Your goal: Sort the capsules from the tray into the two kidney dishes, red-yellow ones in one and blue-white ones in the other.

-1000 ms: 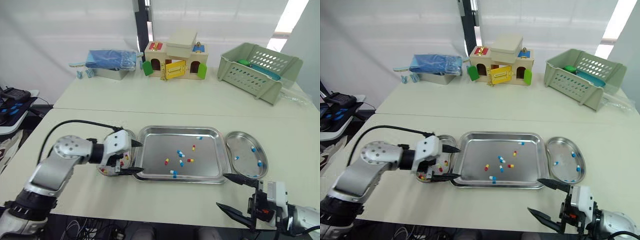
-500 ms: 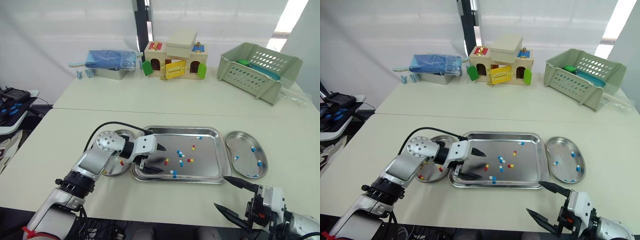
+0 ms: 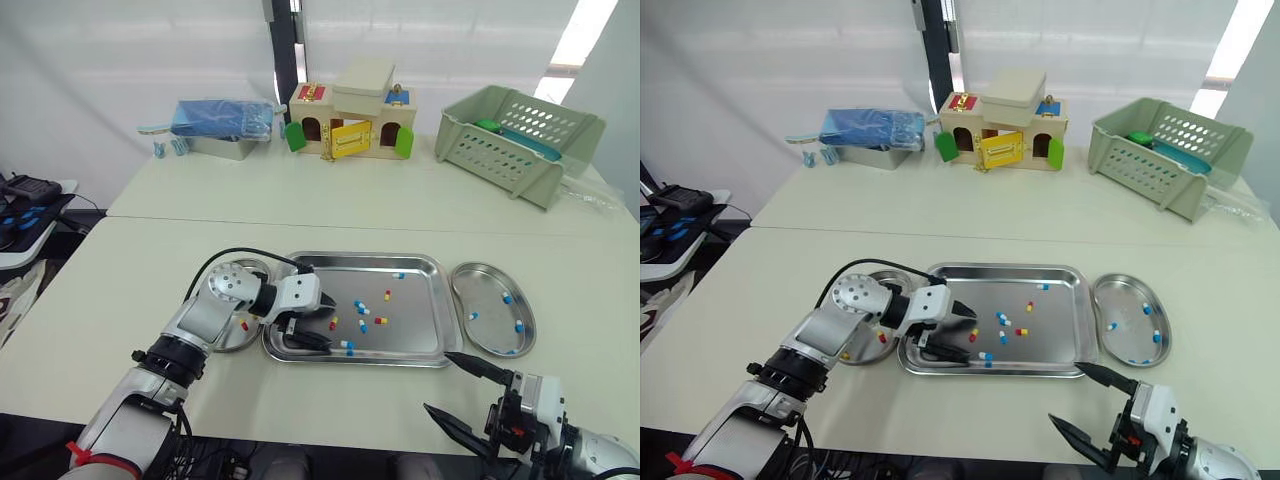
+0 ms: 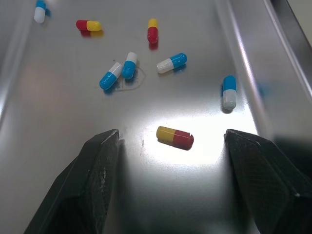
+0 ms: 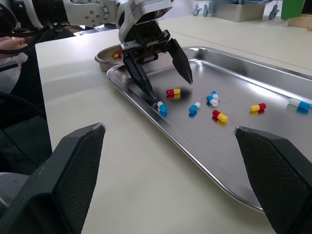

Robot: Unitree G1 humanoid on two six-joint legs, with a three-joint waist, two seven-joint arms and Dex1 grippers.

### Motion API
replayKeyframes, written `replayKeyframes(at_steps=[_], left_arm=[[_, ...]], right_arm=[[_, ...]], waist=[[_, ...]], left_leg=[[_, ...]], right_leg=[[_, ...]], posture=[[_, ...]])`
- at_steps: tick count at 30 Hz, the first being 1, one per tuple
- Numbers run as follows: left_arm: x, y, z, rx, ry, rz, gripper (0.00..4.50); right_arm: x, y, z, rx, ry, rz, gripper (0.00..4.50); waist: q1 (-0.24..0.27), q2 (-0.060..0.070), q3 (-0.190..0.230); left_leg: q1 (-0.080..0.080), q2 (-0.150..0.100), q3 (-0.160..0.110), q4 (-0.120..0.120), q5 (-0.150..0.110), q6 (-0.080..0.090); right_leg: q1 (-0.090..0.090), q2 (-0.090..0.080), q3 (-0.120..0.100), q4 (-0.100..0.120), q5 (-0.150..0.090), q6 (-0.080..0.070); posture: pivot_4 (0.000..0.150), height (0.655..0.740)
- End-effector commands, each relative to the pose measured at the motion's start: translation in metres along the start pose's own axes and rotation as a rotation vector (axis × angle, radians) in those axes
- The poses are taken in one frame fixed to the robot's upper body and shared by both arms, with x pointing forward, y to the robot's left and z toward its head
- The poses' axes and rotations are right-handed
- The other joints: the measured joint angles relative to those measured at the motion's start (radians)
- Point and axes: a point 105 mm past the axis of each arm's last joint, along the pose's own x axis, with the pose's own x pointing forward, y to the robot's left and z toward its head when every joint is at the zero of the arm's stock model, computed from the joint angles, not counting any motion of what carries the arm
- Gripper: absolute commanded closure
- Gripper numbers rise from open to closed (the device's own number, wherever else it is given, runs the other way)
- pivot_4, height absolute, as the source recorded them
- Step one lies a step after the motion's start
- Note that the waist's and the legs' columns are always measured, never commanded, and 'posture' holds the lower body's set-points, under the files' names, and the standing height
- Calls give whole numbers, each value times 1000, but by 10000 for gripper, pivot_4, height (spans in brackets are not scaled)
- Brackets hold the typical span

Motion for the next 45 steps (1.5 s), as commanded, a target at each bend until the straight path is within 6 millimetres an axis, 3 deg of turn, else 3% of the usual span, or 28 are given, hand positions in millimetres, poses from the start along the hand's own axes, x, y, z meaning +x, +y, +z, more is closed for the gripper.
replayKeyframes(at_steps=[1,3,6,14,23,27,35,40,45], left_arm=[[1,0,0,5,19,-15,9273],[2,0,-1,1,26,-20,9273],[2,-2,-2,-2,33,-30,15219],[3,-3,-4,2,40,-34,40024],[1,-3,-1,1,28,-20,40024],[-10,3,8,-4,2,31,40024],[-73,7,13,-126,15,263,40024],[-114,-3,-7,-293,66,475,40024],[-134,-19,-27,-410,110,601,40024]], right_arm=[[2,3,8,-36,-27,4,0],[2,4,7,-35,-28,2,0],[3,4,8,-36,-30,0,0],[9,4,13,-42,-41,-4,0],[12,2,18,-41,-43,-6,0],[13,3,20,-45,-48,-2,0],[8,8,23,-72,-22,109,0],[8,-1,23,-89,-21,180,0],[10,-11,20,-94,-21,222,0]], waist=[[-1,0,0],[-1,0,0],[-1,0,0],[-1,0,0],[-1,0,0],[-2,0,0],[-14,0,0],[-17,0,0],[-11,0,0]], left_leg=[[0,0,0,0,0,0],[0,0,0,0,0,0],[0,0,0,0,0,0],[1,0,0,0,0,0],[1,0,0,0,0,0],[0,0,0,0,0,0],[1,0,-1,0,0,0],[1,0,-1,-1,0,0],[1,0,-1,0,0,0]], right_leg=[[0,0,0,0,0,0],[0,0,0,0,0,0],[0,0,0,0,0,0],[0,0,0,0,0,0],[1,0,0,0,0,0],[0,0,0,0,0,0],[0,0,0,0,0,0],[1,0,0,0,0,0],[1,0,0,0,0,0]], posture=[[1500,7400],[1500,7400],[1500,7400],[1500,7400],[1500,7400],[1500,7400],[1500,7400],[1500,7400],[1500,7400]])
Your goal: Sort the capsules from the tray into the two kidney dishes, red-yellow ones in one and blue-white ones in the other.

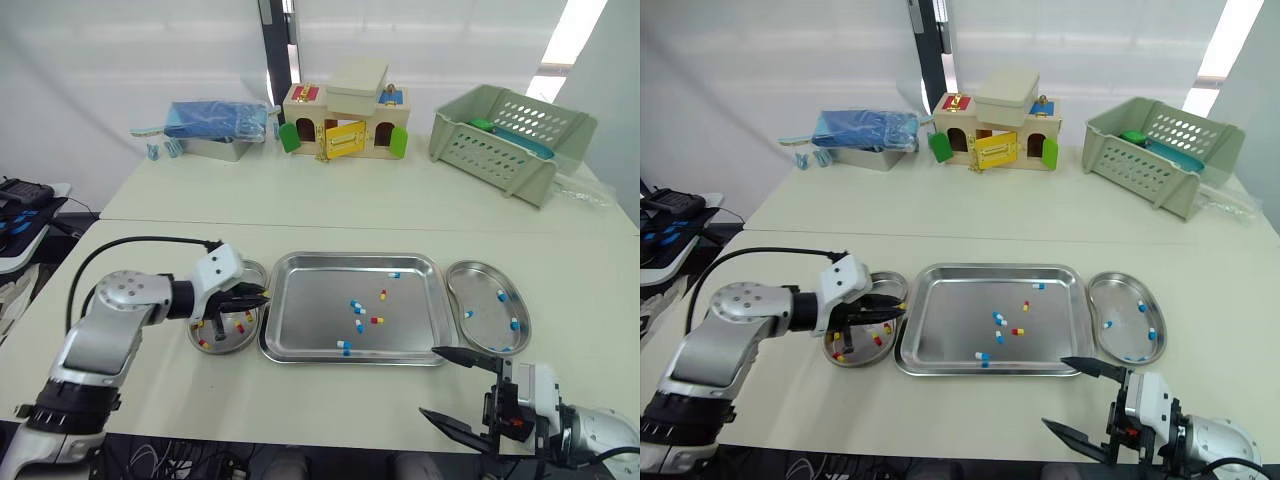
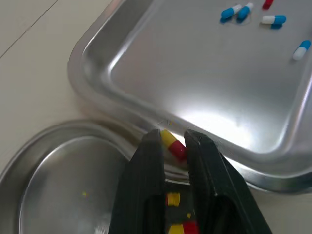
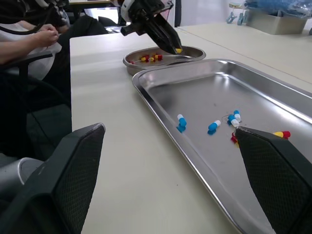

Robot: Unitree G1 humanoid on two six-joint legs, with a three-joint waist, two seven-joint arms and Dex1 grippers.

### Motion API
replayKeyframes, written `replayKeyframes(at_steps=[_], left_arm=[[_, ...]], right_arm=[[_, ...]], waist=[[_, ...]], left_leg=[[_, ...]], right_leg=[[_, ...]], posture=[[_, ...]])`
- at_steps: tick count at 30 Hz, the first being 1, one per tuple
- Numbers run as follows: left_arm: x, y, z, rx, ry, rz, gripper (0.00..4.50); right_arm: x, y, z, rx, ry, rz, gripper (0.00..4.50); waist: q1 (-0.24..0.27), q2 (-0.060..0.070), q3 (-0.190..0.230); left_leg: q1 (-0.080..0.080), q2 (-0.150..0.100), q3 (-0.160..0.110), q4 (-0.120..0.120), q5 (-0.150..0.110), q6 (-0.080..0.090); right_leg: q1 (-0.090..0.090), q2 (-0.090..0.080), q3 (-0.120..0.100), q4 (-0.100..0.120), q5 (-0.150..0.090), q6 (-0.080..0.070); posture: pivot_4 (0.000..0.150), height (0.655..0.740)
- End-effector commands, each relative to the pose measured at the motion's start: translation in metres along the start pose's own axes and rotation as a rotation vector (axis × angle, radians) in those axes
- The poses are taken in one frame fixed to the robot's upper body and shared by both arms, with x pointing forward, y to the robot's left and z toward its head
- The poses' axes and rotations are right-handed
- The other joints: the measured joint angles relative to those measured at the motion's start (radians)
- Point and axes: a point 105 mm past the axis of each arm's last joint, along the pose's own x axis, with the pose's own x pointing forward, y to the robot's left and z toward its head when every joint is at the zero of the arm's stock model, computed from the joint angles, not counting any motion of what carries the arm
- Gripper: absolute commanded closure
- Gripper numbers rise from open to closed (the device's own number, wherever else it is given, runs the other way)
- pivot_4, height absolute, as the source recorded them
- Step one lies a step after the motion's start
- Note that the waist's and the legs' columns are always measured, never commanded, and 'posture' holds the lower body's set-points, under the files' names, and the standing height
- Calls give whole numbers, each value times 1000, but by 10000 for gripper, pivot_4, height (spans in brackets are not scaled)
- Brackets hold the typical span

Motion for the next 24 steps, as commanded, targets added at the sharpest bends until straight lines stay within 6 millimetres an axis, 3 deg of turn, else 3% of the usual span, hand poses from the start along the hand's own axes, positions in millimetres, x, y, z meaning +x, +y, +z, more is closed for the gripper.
replayKeyframes(at_steps=[1,7,10,21,24], left_arm=[[-18,9,-3,-24,4,115,40024],[-22,8,-8,-60,-5,164,40024],[-22,9,-8,-68,-9,173,34195],[-23,15,-5,-81,-62,181,335],[-34,22,-2,-114,-102,215,124]], right_arm=[[0,-4,3,-12,-29,36,0],[1,-9,1,-15,-39,66,0],[1,-11,-1,-17,-39,69,0],[-8,-17,0,-7,-42,-1,0],[-16,-28,5,-5,-45,-70,0]], waist=[[3,0,0],[11,-1,0],[16,-1,0],[15,-1,0],[15,-1,0]], left_leg=[[0,0,0,0,0,0],[0,0,0,0,0,0],[0,0,0,0,0,0],[0,0,0,0,0,0],[0,0,0,0,0,0]], right_leg=[[0,0,0,0,0,0],[0,0,0,-1,0,0],[0,0,0,-1,0,0],[0,0,0,-1,0,0],[0,0,0,-1,0,0]], posture=[[1500,7400],[1500,7400],[1500,7400],[1500,7400],[1500,7400]])
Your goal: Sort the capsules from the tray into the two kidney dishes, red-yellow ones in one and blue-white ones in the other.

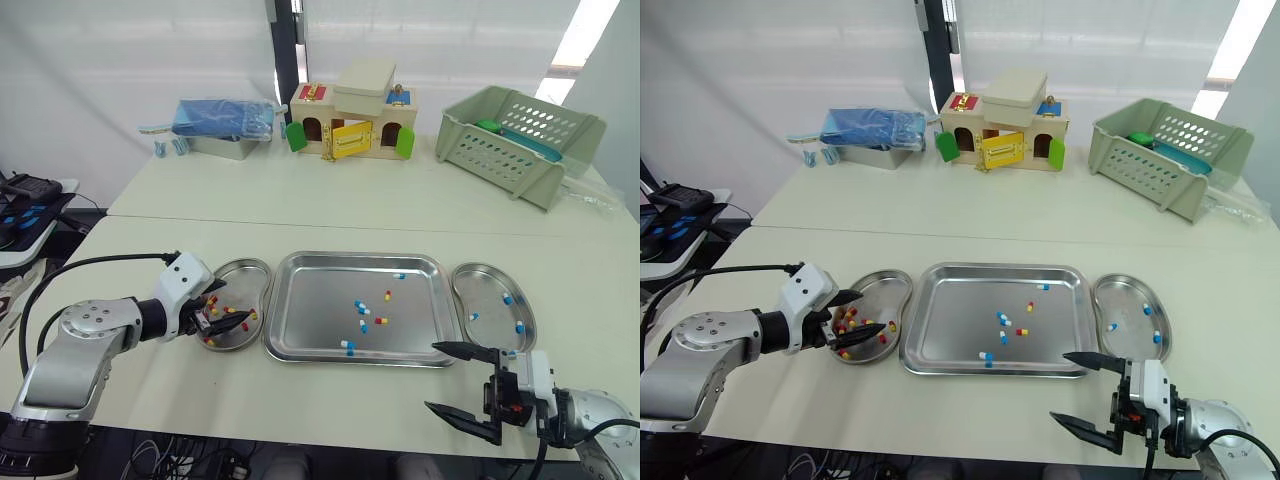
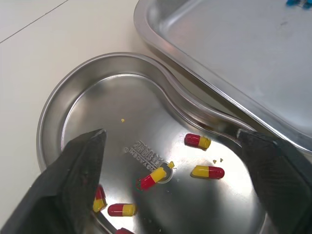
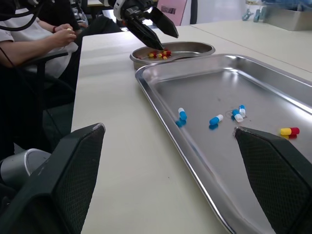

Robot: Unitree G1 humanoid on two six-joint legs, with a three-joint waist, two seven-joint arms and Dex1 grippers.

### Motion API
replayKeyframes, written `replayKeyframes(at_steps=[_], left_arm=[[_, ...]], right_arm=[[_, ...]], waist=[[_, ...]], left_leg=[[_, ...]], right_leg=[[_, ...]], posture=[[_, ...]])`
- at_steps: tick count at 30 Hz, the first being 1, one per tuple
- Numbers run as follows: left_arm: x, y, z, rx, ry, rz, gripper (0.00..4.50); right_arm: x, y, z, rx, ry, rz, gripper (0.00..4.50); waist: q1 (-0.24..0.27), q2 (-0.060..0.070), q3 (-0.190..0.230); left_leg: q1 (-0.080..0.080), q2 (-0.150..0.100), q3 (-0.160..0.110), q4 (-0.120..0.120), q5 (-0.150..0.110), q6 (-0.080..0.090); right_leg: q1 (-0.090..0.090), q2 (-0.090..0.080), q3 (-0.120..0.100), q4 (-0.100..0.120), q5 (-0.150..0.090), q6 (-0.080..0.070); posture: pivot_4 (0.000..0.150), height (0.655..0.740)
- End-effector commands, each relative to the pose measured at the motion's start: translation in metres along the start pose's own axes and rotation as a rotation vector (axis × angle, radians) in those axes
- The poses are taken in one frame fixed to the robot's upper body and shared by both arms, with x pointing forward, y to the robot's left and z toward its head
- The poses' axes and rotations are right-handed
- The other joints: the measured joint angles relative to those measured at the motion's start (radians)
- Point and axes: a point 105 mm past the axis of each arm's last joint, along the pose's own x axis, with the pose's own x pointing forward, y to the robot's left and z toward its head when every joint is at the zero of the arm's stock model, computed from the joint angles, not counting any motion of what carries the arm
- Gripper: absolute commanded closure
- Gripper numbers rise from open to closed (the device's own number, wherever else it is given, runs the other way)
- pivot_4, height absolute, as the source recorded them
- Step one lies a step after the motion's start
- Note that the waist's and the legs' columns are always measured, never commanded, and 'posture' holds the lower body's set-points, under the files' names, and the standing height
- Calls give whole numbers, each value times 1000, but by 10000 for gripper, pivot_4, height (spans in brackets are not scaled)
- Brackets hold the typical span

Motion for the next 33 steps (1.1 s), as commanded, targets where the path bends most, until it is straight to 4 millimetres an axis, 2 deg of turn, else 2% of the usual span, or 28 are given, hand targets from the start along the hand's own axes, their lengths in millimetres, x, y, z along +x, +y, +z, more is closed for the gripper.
replayKeyframes(at_steps=[1,6,12,17,23,30,33], left_arm=[[-20,19,13,1,-70,81,124],[-60,46,-11,-32,-5,236,124],[-108,66,-26,-62,22,409,124],[-133,74,-47,-95,69,490,124],[-137,74,-53,-109,69,506,124],[-134,69,-53,-103,65,491,124],[-130,66,-51,-87,51,462,124]], right_arm=[[-11,-16,16,-35,-26,-92,0],[-48,-52,21,-18,98,-265,0],[-94,-95,29,-3,158,-496,0],[-124,-125,26,-11,210,-629,0],[-143,-144,24,-28,239,-688,0],[-148,-150,26,-42,245,-708,0],[-149,-152,20,-54,315,-720,0]], waist=[[0,0,0],[-6,0,0],[2,-1,1],[0,0,1],[0,-1,1],[-3,-1,1],[-3,0,1]], left_leg=[[0,0,0,0,0,0],[0,0,1,-1,0,0],[0,0,1,-1,0,0],[0,0,2,-1,0,0],[-1,0,2,-1,0,0],[0,0,2,-1,0,0],[-1,0,2,-2,0,0]], right_leg=[[0,0,0,0,0,0],[0,0,1,0,0,0],[-1,0,1,0,0,0],[-1,0,1,0,0,0],[-2,0,1,0,0,0],[-2,0,1,0,0,0],[-2,0,1,0,0,0]], posture=[[1500,7400],[1500,7400],[1500,7400],[1500,7400],[1500,7400],[1500,7400],[1500,7400]])
